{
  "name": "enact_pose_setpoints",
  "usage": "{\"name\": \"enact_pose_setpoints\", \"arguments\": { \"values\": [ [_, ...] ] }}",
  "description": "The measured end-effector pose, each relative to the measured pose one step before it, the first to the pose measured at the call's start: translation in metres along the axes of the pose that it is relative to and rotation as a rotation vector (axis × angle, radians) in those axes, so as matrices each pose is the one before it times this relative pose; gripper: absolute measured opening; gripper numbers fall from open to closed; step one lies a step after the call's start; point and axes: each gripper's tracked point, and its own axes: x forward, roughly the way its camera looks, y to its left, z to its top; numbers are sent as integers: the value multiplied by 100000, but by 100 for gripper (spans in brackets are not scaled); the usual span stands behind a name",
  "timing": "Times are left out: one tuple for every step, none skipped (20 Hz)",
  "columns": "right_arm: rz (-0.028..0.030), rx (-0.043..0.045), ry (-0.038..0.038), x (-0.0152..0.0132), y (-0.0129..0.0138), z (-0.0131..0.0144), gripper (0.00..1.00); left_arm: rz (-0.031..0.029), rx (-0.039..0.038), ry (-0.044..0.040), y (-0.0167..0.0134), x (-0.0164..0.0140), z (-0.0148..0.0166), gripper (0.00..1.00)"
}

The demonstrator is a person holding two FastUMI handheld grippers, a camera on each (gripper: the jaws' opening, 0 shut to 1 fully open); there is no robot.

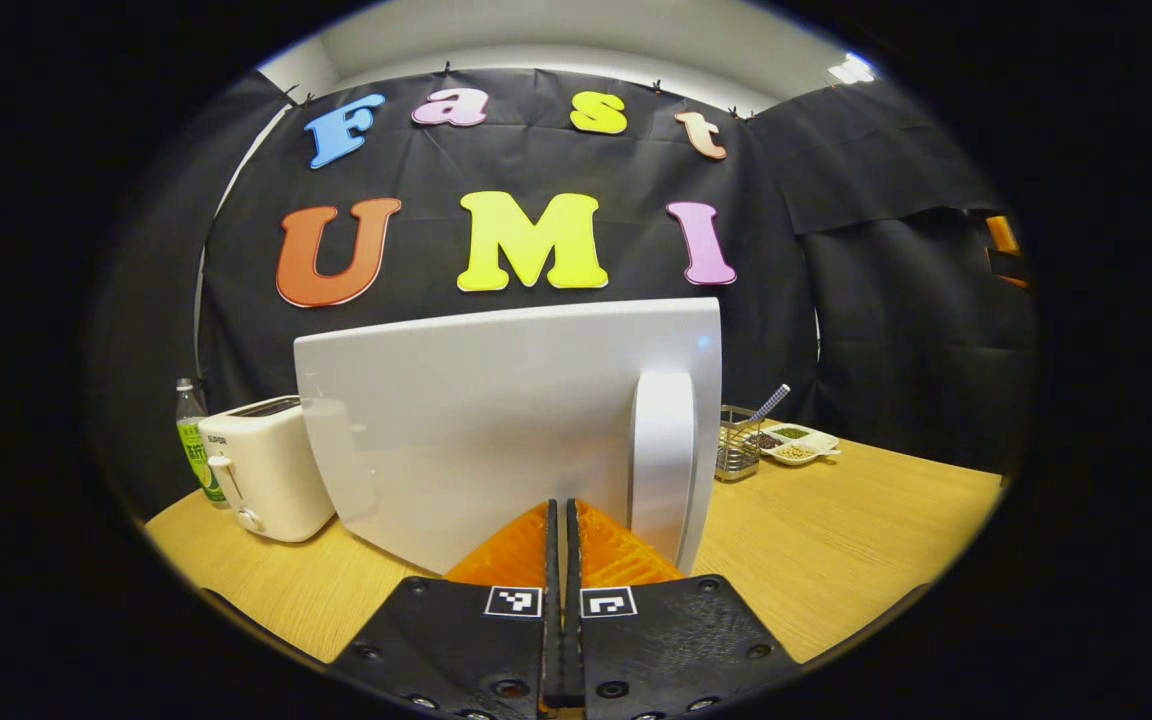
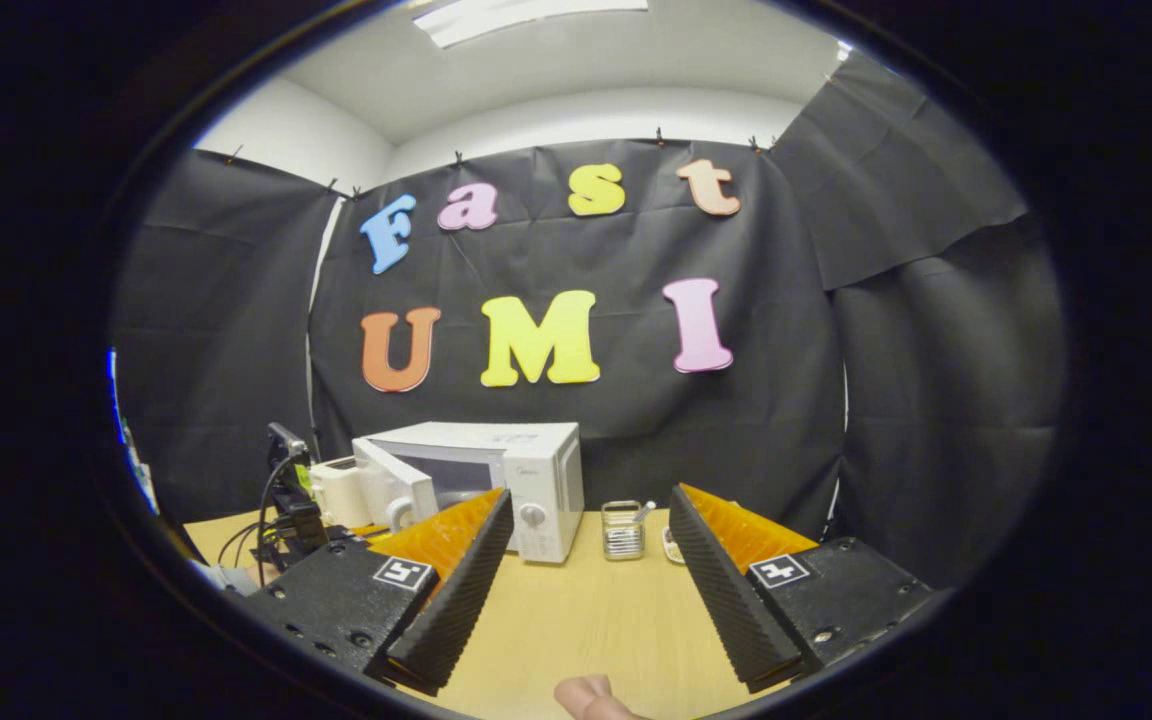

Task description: Open the microwave oven with the left hand, put the food in, and close the microwave oven.

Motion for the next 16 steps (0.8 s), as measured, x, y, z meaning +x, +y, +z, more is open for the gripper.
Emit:
{"name": "enact_pose_setpoints", "arguments": {
  "values": [
    [4,81,-64,130,-193,52,90,-626,-202,-1221,-325,586,426,0],
    [-93,-189,-288,44,-249,94,90,-751,77,-1851,-332,687,490,0],
    [-120,-119,-355,155,-319,-13,100,-696,-150,-1206,-215,812,253,0],
    [201,142,-505,26,-216,-36,90,-543,-132,-539,-202,820,127,0],
    [312,266,-455,130,-107,92,100,-112,268,-221,-58,716,34,0],
    [421,355,-665,96,-227,78,100,-206,335,172,-142,751,4,0],
    [505,281,-762,292,-150,125,100,-296,62,-73,-197,743,-35,0],
    [421,97,-1032,111,-218,132,100,-233,-380,-330,-87,777,40,0],
    [90,-181,-1108,142,-309,167,100,-121,-570,207,-89,767,-3,0],
    [-74,-605,-1061,131,-268,103,100,85,-375,111,-49,780,18,0],
    [-296,-753,-741,272,-269,-27,100,101,-365,89,75,734,-10,0],
    [-62,-842,-370,185,-186,-56,100,176,-442,-52,32,823,22,11],
    [106,-930,228,324,-93,-269,100,167,-795,2,91,754,27,0],
    [-48,-861,451,264,-22,-223,100,217,-1441,427,56,744,7,0],
    [-200,-915,711,219,61,-325,100,256,-1563,667,104,686,-6,0],
    [-128,-731,503,98,62,-171,100,418,-1200,162,22,709,26,0]
  ]
}}
